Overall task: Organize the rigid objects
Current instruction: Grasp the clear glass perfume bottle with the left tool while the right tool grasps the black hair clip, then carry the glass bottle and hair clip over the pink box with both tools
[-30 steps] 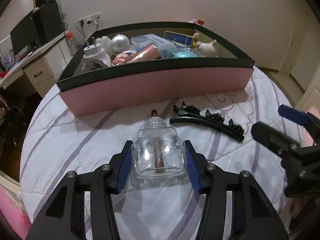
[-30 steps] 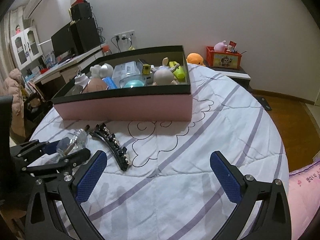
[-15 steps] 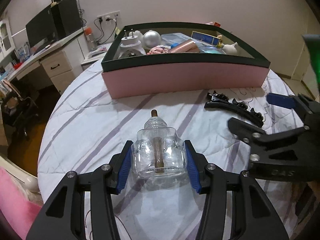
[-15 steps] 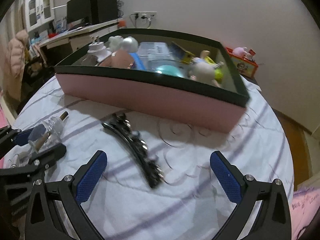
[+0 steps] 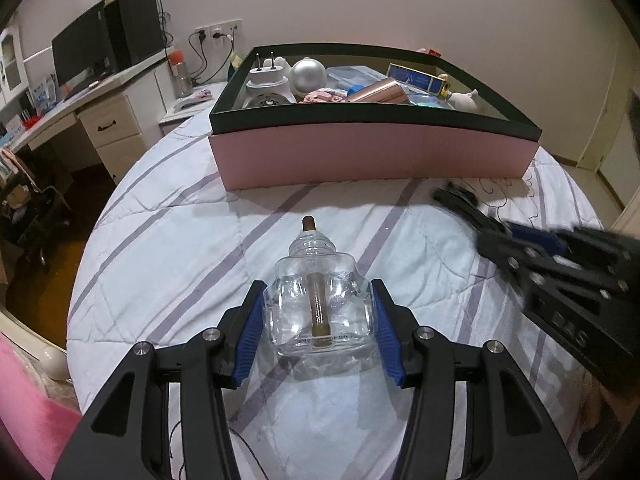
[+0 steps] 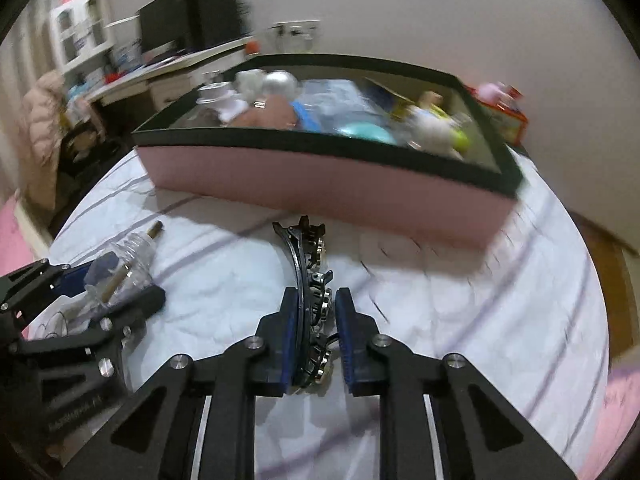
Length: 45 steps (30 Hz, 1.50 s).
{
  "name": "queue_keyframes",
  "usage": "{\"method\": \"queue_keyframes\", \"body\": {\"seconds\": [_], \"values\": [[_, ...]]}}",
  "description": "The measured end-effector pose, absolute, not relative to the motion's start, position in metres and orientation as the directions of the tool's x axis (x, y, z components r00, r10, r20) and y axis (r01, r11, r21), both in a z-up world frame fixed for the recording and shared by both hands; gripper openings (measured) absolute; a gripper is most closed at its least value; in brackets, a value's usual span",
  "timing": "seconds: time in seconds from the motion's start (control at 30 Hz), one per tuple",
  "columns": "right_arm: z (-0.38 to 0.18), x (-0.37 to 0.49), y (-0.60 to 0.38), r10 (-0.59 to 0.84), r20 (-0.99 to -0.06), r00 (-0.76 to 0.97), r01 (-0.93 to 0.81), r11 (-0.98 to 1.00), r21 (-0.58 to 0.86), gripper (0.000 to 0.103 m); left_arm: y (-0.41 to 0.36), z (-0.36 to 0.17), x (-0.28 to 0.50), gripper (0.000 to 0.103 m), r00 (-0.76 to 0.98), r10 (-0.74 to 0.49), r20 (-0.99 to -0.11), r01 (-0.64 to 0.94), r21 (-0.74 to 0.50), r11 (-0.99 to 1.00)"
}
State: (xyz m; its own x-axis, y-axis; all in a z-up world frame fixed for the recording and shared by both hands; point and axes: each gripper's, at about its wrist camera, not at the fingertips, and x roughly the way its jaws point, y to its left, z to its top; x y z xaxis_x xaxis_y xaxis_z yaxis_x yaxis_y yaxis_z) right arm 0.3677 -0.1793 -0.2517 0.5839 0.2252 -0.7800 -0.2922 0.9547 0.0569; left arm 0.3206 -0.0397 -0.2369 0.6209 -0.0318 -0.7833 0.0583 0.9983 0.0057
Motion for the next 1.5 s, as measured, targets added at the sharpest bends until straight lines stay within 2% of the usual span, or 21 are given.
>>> {"method": "queue_keyframes", "body": {"seconds": [0.1, 0.3, 0.43, 0.53, 0.6, 0.7, 0.93, 1.03, 1.23, 1.5], "values": [[-0.253, 0.353, -0.187, 0.221, -0.775, 0.592, -0.232, 0.968, 0.099, 0.019, -0.04, -0.237, 0.32, 0.053, 0.62, -0.033, -0.784, 0.061, 0.007, 0.998], [-0.251, 0.36, -0.181, 0.196, -0.777, 0.599, -0.229, 0.971, 0.069, 0.021, -0.039, -0.238, 0.321, 0.053, 0.618, -0.041, -0.785, 0.063, -0.002, 0.998], [-0.252, 0.37, -0.174, 0.186, -0.778, 0.6, -0.242, 0.969, 0.045, 0.027, -0.038, -0.238, 0.321, 0.053, 0.617, -0.055, -0.785, 0.067, -0.017, 0.998], [-0.253, 0.374, -0.169, 0.181, -0.777, 0.603, -0.261, 0.965, 0.022, 0.026, -0.036, -0.237, 0.321, 0.051, 0.622, -0.062, -0.781, 0.066, -0.026, 0.997], [-0.252, 0.372, -0.168, 0.209, -0.768, 0.605, -0.284, 0.958, 0.038, 0.019, -0.033, -0.237, 0.321, 0.051, 0.625, -0.081, -0.776, 0.067, -0.05, 0.996], [-0.246, 0.364, -0.168, 0.235, -0.75, 0.618, -0.305, 0.951, 0.046, 0.02, -0.026, -0.234, 0.319, 0.051, 0.636, -0.116, -0.763, 0.063, -0.098, 0.993], [-0.226, 0.347, -0.174, 0.284, -0.699, 0.656, -0.309, 0.946, 0.095, 0.02, -0.026, -0.219, 0.309, 0.05, 0.674, -0.106, -0.731, 0.06, -0.089, 0.994], [-0.219, 0.343, -0.178, 0.305, -0.683, 0.663, -0.312, 0.943, 0.117, 0.02, -0.023, -0.207, 0.305, 0.05, 0.684, -0.152, -0.713, 0.069, -0.145, 0.987], [-0.197, 0.329, -0.19, 0.304, -0.62, 0.723, -0.286, 0.949, 0.132, 0.02, -0.031, -0.178, 0.292, 0.05, 0.759, -0.064, -0.648, 0.041, -0.051, 0.998], [-0.151, 0.295, -0.194, 0.289, -0.486, 0.825, -0.272, 0.956, 0.108, 0.02, -0.042, -0.139, 0.274, 0.05, 0.837, 0.008, -0.548, 0.015, 0.039, 0.999]]}}
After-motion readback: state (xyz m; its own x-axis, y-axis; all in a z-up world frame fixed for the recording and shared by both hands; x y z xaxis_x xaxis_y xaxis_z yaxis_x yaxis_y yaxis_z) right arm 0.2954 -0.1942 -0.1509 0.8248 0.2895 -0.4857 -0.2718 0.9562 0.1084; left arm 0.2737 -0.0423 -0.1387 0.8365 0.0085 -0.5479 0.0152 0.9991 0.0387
